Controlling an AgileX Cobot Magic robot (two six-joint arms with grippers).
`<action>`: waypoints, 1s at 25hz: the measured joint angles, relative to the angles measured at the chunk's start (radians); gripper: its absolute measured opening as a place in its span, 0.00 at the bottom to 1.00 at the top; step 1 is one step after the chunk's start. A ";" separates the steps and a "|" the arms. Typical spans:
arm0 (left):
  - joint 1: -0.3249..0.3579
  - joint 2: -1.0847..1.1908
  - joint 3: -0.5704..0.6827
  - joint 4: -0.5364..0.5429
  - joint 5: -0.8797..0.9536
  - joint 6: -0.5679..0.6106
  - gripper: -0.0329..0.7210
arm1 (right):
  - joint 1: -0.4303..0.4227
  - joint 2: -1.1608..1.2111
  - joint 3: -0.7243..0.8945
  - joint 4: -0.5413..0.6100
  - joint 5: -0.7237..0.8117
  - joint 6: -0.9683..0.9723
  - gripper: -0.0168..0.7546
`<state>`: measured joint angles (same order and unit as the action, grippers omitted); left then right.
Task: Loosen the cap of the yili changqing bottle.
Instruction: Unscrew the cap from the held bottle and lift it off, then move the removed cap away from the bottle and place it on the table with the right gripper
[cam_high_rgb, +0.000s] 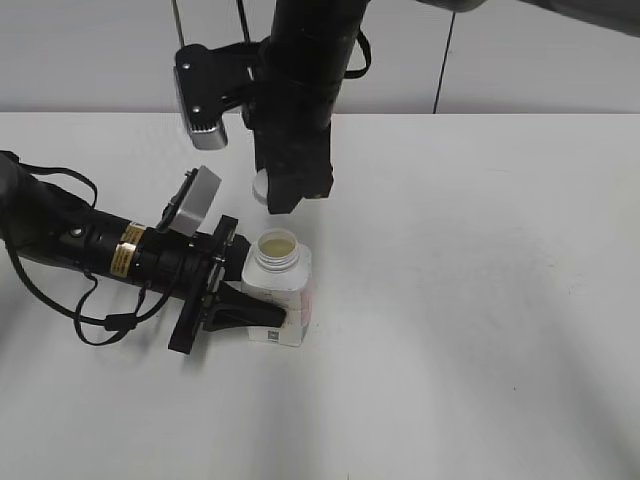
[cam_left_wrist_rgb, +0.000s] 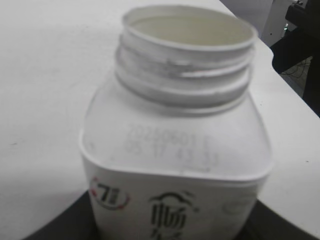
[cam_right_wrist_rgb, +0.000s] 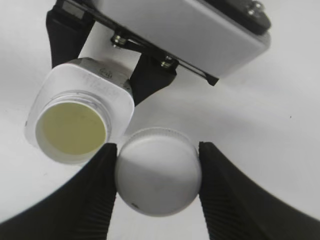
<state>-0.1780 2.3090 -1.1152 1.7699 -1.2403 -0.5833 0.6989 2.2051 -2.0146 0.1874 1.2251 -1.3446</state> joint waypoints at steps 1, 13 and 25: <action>0.000 0.000 0.000 0.001 0.000 0.000 0.49 | 0.000 0.000 -0.003 -0.005 0.000 0.031 0.53; 0.000 0.000 0.000 0.002 -0.001 0.000 0.49 | -0.031 0.000 -0.005 -0.132 0.000 0.609 0.53; 0.000 0.000 0.000 0.002 -0.001 0.000 0.49 | -0.252 0.000 0.028 -0.106 0.000 1.038 0.53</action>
<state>-0.1780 2.3090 -1.1152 1.7718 -1.2413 -0.5833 0.4467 2.2051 -1.9870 0.0818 1.2251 -0.3063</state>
